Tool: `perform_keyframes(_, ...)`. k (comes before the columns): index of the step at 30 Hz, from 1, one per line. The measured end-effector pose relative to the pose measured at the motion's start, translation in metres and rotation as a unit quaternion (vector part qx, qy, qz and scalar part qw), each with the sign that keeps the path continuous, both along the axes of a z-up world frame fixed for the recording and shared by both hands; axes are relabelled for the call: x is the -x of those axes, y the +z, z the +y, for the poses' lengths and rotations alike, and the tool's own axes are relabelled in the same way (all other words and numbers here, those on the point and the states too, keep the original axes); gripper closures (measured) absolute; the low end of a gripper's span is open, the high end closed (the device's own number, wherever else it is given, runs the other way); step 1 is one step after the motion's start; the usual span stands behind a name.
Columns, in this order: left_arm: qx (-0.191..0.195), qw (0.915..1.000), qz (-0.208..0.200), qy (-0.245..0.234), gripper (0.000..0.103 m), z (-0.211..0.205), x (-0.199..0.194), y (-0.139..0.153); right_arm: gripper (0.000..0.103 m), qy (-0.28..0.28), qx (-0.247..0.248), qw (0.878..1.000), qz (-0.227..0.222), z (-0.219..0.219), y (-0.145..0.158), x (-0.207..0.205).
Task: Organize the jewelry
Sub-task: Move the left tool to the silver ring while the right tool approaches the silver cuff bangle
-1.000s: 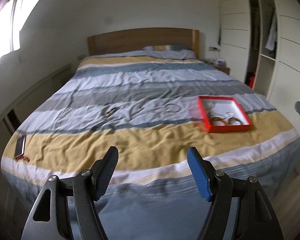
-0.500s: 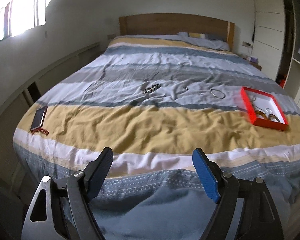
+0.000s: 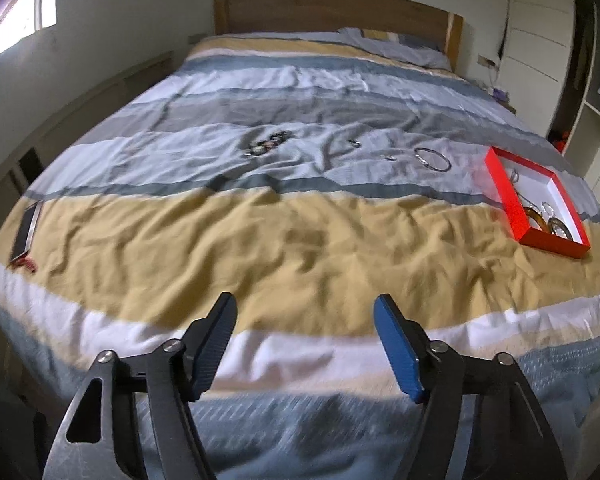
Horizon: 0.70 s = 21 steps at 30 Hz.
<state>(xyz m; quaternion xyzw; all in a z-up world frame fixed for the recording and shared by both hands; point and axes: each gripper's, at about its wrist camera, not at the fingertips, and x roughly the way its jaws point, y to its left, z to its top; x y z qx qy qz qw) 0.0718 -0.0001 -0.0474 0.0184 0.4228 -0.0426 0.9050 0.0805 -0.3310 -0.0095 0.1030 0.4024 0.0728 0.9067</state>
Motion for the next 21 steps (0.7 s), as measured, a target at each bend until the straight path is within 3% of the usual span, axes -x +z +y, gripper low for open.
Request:
perform_keyframes(7, 0.021, 0.9985, 0.013, -0.050, 0.038, -0.031, -0.073, -0.011, 0.063, 0.024, 0.005, 0.999, 0.024, 0.011, -0.024, -0.064)
perform_keyframes(14, 0.058, 0.9938, 0.026, -0.092, 0.043, -0.063, -0.162, -0.022, 0.063, 0.035, 0.028, 0.998, 0.042, 0.021, -0.042, -0.157)
perform_keyframes(21, 0.066, 0.9892, 0.047, -0.122, 0.043, -0.094, -0.236, -0.053, 0.063, 0.019, 0.042, 0.996, 0.072, 0.021, -0.070, -0.231)
